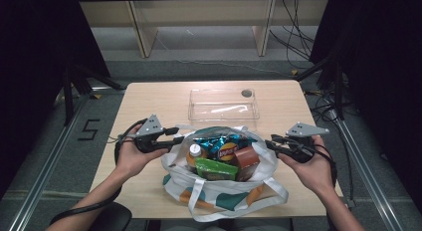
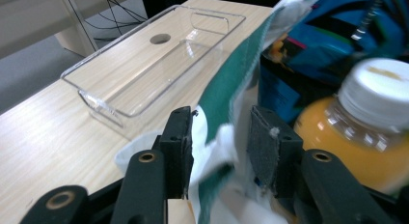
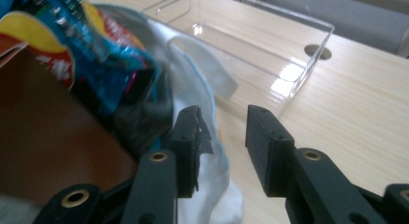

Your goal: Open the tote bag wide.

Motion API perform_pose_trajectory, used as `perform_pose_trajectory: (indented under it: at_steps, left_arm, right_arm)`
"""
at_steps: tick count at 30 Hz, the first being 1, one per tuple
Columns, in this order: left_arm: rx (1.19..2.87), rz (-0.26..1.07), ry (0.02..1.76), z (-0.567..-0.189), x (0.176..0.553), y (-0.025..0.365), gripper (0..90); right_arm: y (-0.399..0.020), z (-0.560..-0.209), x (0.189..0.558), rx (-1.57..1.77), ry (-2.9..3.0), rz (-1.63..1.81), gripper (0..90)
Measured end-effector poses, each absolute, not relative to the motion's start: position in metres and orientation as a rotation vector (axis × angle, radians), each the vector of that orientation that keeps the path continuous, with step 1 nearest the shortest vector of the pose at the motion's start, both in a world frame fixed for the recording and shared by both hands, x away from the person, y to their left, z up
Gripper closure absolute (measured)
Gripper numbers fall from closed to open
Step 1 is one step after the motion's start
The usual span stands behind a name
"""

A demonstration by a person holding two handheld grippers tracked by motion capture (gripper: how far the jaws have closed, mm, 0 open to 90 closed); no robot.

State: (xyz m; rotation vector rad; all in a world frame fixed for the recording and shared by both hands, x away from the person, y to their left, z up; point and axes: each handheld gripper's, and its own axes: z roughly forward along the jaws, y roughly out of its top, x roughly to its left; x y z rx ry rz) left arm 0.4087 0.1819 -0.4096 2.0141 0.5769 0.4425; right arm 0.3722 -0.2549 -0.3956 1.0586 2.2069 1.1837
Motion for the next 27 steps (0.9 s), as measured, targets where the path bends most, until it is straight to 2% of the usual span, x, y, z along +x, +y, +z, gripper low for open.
perform_pose_trajectory:
  at_steps: [4,7,9,10,12,13,27]
  left_arm:
    - [2.056,0.426,0.591,-0.417,0.406,0.19,62.7]
    - [2.076,0.392,0.627,-0.427,0.412,0.194,65.4]
    - [2.074,0.371,0.65,-0.433,0.415,0.194,73.8]
    - [2.083,0.373,0.65,-0.434,0.417,0.194,73.8]
    - [2.099,0.371,0.646,-0.438,0.418,0.192,83.6]
    - [2.136,0.377,0.643,-0.44,0.418,0.191,85.3]
    - [2.205,0.381,0.697,-0.464,0.429,0.178,87.4]
  right_arm:
    - [-0.259,-0.398,0.365,1.098,2.269,1.118,66.4]
    - [-0.259,-0.405,0.362,1.135,2.303,1.079,70.5]
    - [-0.259,-0.412,0.365,1.143,2.34,1.058,72.6]
    - [-0.259,-0.412,0.365,1.143,2.34,1.058,72.6]
    - [-0.258,-0.416,0.368,1.174,2.338,1.047,79.8]
    - [-0.258,-0.418,0.37,1.161,2.346,1.042,81.1]
    - [-0.262,-0.442,0.379,1.202,2.357,1.035,82.2]
